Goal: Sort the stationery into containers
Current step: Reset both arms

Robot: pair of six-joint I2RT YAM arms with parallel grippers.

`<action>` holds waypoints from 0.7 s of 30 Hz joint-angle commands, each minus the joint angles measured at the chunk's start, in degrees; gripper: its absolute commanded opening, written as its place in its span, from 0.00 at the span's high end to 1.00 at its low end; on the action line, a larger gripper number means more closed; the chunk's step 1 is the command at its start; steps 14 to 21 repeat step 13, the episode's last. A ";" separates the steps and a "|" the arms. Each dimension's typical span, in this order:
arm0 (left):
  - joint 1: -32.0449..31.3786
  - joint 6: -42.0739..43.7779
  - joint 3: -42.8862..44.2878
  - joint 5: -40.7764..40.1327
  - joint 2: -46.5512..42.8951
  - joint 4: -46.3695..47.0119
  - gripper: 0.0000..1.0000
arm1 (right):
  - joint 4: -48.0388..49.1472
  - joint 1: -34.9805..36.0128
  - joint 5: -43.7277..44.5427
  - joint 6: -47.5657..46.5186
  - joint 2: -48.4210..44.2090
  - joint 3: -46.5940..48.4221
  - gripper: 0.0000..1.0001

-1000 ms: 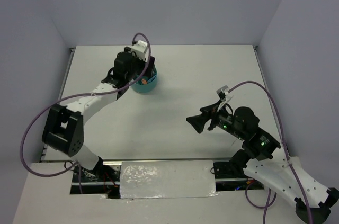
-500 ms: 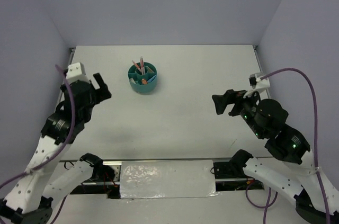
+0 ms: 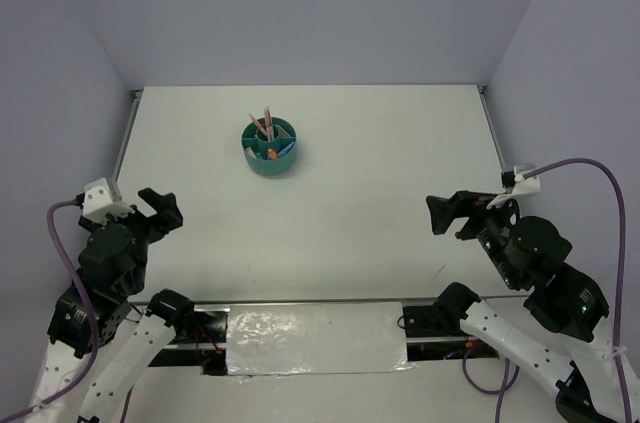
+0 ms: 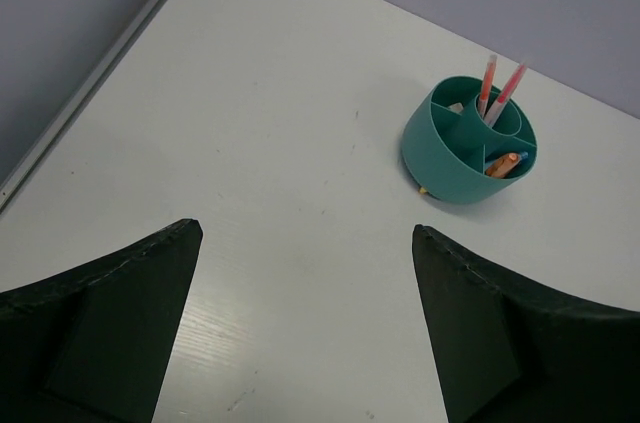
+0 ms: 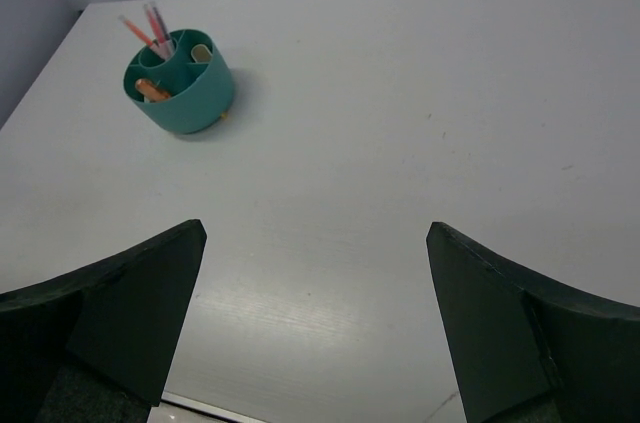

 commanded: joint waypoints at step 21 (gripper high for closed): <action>0.09 1.92 -1.01 4.01 1.44 3.80 0.01 | -1.58 0.23 -1.51 1.86 -0.31 -1.85 0.00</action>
